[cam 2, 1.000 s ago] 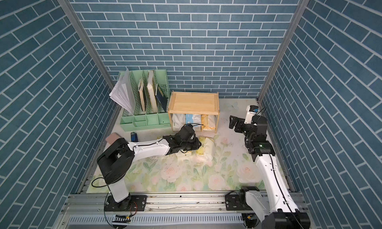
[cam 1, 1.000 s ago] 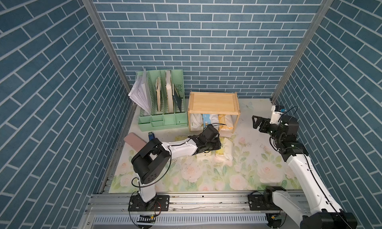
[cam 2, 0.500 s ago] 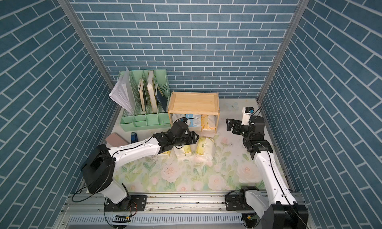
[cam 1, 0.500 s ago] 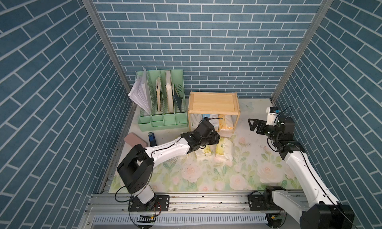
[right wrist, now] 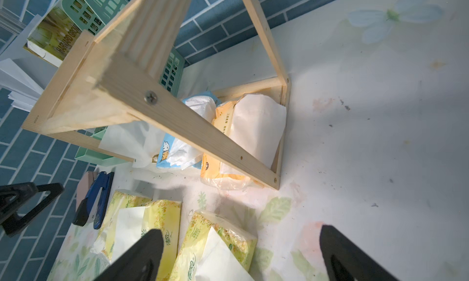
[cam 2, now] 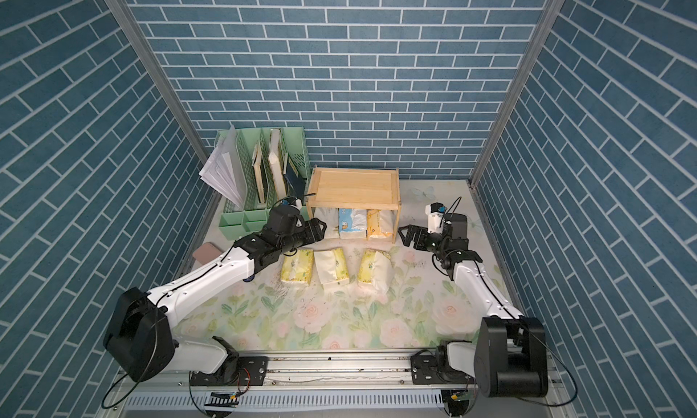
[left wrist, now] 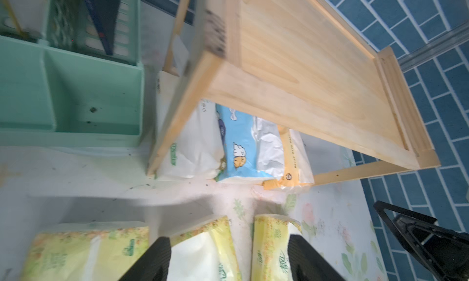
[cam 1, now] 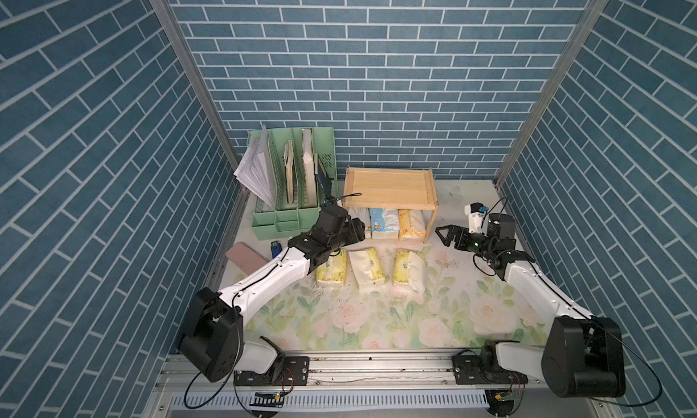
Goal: Remove the tissue boxes from the shelf
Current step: Move the shelf to the center of the board.
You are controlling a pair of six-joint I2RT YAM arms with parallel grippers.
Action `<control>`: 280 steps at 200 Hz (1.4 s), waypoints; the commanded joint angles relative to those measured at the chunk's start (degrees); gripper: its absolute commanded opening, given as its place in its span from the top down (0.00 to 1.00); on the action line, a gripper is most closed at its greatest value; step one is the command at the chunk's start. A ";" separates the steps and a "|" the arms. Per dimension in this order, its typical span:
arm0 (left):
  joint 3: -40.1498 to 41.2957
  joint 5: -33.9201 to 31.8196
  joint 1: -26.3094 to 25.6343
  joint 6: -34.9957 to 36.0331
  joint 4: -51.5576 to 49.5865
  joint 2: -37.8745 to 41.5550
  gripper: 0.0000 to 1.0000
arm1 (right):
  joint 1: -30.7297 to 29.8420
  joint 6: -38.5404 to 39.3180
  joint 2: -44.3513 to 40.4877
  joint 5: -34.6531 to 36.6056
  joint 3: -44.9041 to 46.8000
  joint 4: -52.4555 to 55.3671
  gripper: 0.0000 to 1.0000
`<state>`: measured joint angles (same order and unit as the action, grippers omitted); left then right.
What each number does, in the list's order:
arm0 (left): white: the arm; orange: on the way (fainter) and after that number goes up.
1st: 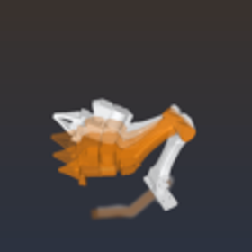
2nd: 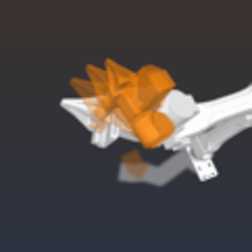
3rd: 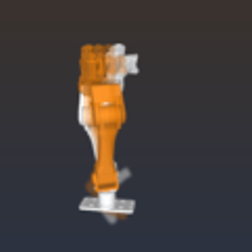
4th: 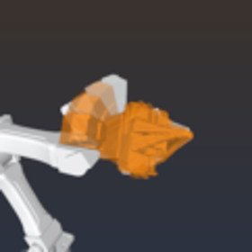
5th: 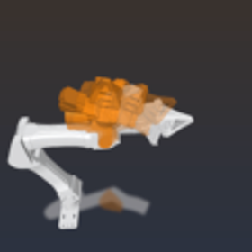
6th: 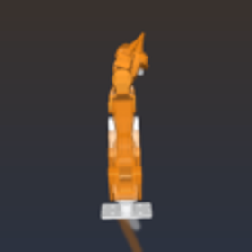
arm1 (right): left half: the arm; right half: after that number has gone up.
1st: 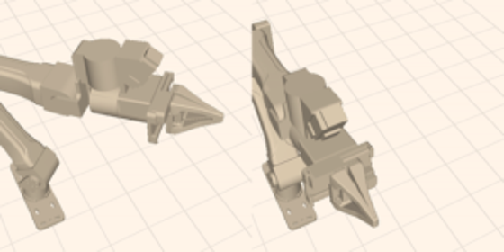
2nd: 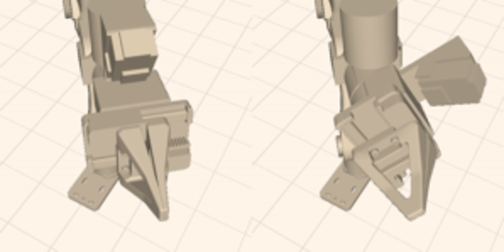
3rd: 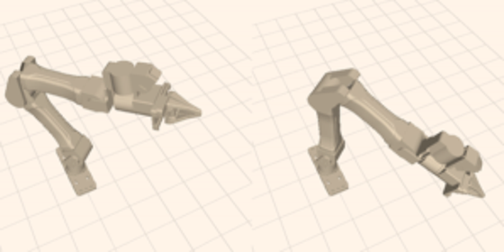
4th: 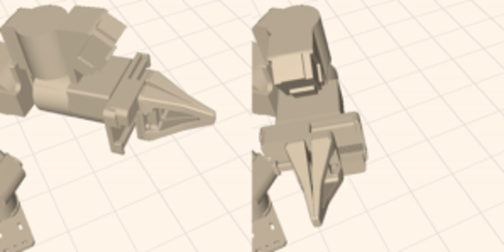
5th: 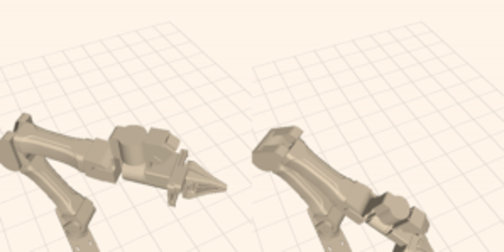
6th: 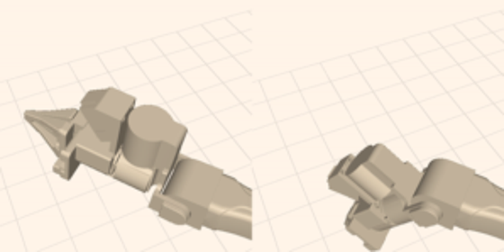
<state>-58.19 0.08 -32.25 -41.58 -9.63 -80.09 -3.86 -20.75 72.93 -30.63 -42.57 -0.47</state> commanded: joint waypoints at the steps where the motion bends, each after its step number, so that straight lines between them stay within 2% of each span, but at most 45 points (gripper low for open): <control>1: 1.06 0.88 3.21 2.76 -2.29 1.17 0.16 | -0.33 -2.37 2.26 -3.75 -0.04 -4.59 0.00; 25: 0.85 1.40 5.97 4.62 -2.47 0.70 0.03 | -0.27 -2.63 4.74 -3.97 -1.12 -6.13 0.00; 39: -0.15 1.82 7.48 6.05 -2.38 -0.35 0.00 | -0.28 -2.56 6.47 -4.04 -2.13 -6.65 0.00; 124: -5.63 9.20 13.78 8.82 0.83 -8.22 0.00 | 1.11 -0.86 15.84 -5.72 -10.93 -5.90 0.00; 193: -11.36 13.76 14.85 8.99 3.65 -14.78 0.00 | 2.17 0.37 20.76 -6.01 -16.36 -4.19 0.01; 233: -14.86 13.28 15.53 8.50 4.11 -18.39 0.00 | 2.23 0.62 22.61 -5.88 -18.05 -4.06 0.01; 253: -14.43 13.81 15.64 8.15 4.73 -18.39 0.00 | 2.15 0.82 22.20 -5.68 -17.93 -3.55 0.03; 280: -9.44 15.71 15.55 6.91 6.73 -14.94 0.00 | 2.19 0.89 18.93 -5.14 -14.65 -3.82 0.03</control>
<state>-70.94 14.24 -17.17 -33.82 -5.39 -98.02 -1.91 -21.65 94.94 -36.14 -59.20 -4.82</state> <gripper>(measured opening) 0.999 0.976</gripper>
